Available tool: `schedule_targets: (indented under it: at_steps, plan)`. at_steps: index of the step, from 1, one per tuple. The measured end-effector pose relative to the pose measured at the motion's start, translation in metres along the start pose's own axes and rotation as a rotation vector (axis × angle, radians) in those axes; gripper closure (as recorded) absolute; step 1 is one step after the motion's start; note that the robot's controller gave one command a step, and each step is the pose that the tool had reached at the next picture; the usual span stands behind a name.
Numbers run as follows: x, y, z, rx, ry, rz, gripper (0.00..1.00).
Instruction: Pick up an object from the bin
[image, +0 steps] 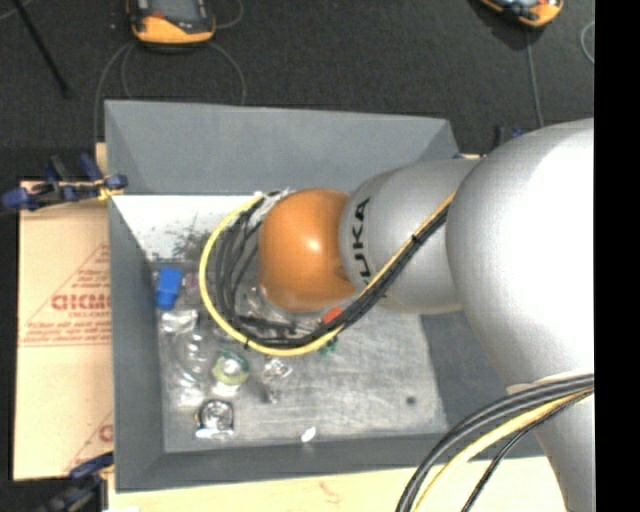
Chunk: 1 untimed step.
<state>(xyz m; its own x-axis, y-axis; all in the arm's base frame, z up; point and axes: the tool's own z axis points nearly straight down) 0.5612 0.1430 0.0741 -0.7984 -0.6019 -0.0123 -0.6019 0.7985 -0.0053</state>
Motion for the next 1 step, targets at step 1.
schedule_targets:
  at_steps: [1]
  plan:
    - [-0.0132,0.033,-0.0058,0.007,0.01,-0.247,0.0]
